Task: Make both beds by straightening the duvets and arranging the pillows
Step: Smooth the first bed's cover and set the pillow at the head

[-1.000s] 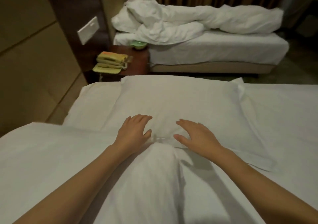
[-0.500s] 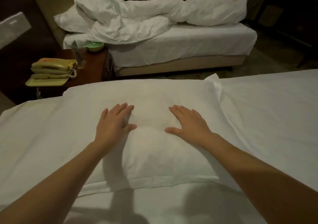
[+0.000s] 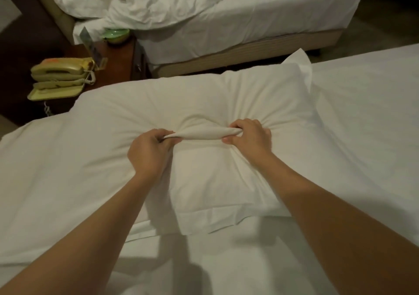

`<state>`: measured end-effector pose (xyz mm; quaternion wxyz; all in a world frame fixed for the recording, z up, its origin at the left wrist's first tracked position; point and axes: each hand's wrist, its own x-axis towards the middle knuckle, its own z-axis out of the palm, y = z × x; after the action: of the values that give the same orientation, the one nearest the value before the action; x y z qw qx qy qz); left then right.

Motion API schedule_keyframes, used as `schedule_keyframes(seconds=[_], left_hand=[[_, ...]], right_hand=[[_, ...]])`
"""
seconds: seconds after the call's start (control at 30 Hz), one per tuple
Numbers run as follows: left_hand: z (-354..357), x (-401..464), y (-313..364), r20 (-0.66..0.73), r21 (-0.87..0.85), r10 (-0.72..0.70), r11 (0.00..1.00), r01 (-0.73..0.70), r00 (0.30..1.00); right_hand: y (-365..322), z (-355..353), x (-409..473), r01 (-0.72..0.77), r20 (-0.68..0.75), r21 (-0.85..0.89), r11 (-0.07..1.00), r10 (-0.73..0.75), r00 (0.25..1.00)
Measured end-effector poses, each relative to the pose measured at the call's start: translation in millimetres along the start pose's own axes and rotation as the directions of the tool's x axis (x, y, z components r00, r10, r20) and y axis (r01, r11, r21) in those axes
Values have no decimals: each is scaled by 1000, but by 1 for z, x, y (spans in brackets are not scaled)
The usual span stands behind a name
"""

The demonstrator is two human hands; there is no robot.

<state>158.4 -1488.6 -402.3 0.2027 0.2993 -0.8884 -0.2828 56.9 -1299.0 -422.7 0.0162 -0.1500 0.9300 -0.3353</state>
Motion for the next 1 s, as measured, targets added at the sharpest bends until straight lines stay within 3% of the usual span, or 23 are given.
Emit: schedule_keyframes(seconds=[0.17, 0.27, 0.43, 0.63, 0.83, 1.0], left_hand=[[-38, -18, 25, 91, -4, -3, 1000, 3, 996], [-67, -25, 61, 0, -107, 59, 993, -58, 998], [-114, -35, 131, -146, -293, 85, 948, -125, 986], [-171, -75, 243, -181, -496, 200, 827, -265, 963], [-219, -159, 337, -131, -555, 332, 756, -346, 934], [-269, -210, 382, -170, -559, 399, 714, -421, 901]], right_hand=[[-14, -38, -33, -96, 69, 143, 985, 86, 994], [-37, -79, -42, -83, 20, 271, 959, 80, 997], [-80, -166, -60, 76, -173, 399, 914, -6, 985], [-103, -301, -123, 201, -408, 448, 871, 0, 913], [-90, -420, -208, 186, -462, 385, 904, 14, 887], [-105, -491, -260, 242, -501, 351, 905, -37, 865]])
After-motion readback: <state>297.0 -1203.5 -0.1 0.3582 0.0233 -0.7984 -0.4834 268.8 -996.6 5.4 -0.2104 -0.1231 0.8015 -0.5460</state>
